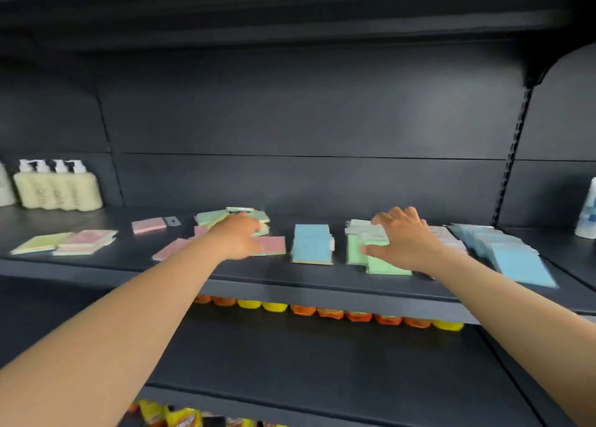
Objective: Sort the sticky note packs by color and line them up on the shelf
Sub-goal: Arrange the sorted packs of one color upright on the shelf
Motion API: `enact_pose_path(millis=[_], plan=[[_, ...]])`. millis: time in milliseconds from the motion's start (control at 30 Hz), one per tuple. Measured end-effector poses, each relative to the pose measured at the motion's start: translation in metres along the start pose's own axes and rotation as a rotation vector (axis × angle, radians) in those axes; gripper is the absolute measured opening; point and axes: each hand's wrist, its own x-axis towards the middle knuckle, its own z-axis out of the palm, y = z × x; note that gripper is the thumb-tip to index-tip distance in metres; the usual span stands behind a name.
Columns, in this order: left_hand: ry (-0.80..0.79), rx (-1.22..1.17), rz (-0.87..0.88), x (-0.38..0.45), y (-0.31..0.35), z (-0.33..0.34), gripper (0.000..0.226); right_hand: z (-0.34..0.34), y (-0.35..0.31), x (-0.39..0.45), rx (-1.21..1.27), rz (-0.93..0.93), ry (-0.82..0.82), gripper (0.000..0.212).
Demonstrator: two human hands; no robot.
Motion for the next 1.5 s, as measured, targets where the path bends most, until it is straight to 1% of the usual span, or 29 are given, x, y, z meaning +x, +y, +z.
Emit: enact_pose_path(millis=[100, 267, 400, 500, 667, 767, 867, 933, 1033, 1133, 1167, 1200, 1233, 1267, 1300, 1367, 1400, 1467, 1500], plan=[[0.018, 0.037, -0.039, -0.024, -0.07, -0.012, 0.045, 0.002, -0.074, 0.009, 0.045, -0.04, 0.006, 0.067], [0.007, -0.027, -0.104, -0.052, -0.186, -0.017, 0.049, 0.016, -0.185, 0.021, 0.131, -0.057, -0.005, 0.063], [0.014, -0.055, -0.132, -0.065, -0.252, -0.016, 0.048, 0.032, -0.253, 0.03, 0.171, -0.06, -0.039, 0.067], [0.022, -0.088, -0.152, -0.064, -0.289, -0.014, 0.047, 0.042, -0.291, 0.039, 0.197, -0.054, -0.086, 0.068], [0.046, -0.204, -0.148, -0.039, -0.326, -0.007, 0.038, 0.063, -0.329, 0.066, 0.262, -0.088, -0.213, 0.067], [0.065, -0.29, -0.157, -0.014, -0.341, 0.001, 0.04, 0.077, -0.344, 0.089, 0.267, -0.017, -0.272, 0.064], [0.065, -0.327, -0.169, 0.012, -0.356, 0.01, 0.036, 0.09, -0.36, 0.108, 0.143, 0.066, -0.327, 0.052], [0.061, -0.372, -0.186, 0.034, -0.367, 0.017, 0.034, 0.104, -0.373, 0.12, 0.11, 0.071, -0.312, 0.057], [0.025, -0.408, -0.217, 0.067, -0.388, 0.027, 0.046, 0.128, -0.391, 0.141, 0.146, 0.072, -0.278, 0.065], [-0.003, -0.453, -0.249, 0.104, -0.405, 0.037, 0.051, 0.134, -0.403, 0.162, 0.293, 0.112, -0.323, 0.066], [-0.014, -0.465, -0.257, 0.116, -0.41, 0.04, 0.049, 0.134, -0.405, 0.168, 0.34, 0.127, -0.346, 0.065], [-0.029, -0.474, -0.267, 0.126, -0.413, 0.044, 0.039, 0.135, -0.407, 0.175, 0.376, 0.138, -0.366, 0.063], [-0.047, -0.477, -0.276, 0.137, -0.417, 0.049, 0.023, 0.137, -0.408, 0.181, 0.4, 0.145, -0.375, 0.061], [-0.068, -0.476, -0.272, 0.145, -0.418, 0.054, 0.018, 0.139, -0.411, 0.187, 0.411, 0.152, -0.38, 0.058], [-0.098, -0.476, -0.27, 0.155, -0.42, 0.06, 0.026, 0.141, -0.413, 0.192, 0.408, 0.155, -0.383, 0.054], [-0.148, -0.481, -0.263, 0.17, -0.423, 0.069, 0.029, 0.145, -0.42, 0.199, 0.346, 0.14, -0.397, 0.05], [-0.178, -0.479, -0.263, 0.175, -0.424, 0.072, 0.039, 0.146, -0.422, 0.202, 0.311, 0.128, -0.413, 0.051], [-0.216, -0.456, -0.267, 0.183, -0.427, 0.077, 0.067, 0.144, -0.426, 0.208, 0.274, 0.106, -0.459, 0.052], [-0.235, -0.452, -0.279, 0.186, -0.428, 0.078, 0.075, 0.142, -0.426, 0.211, 0.262, 0.1, -0.49, 0.05]])
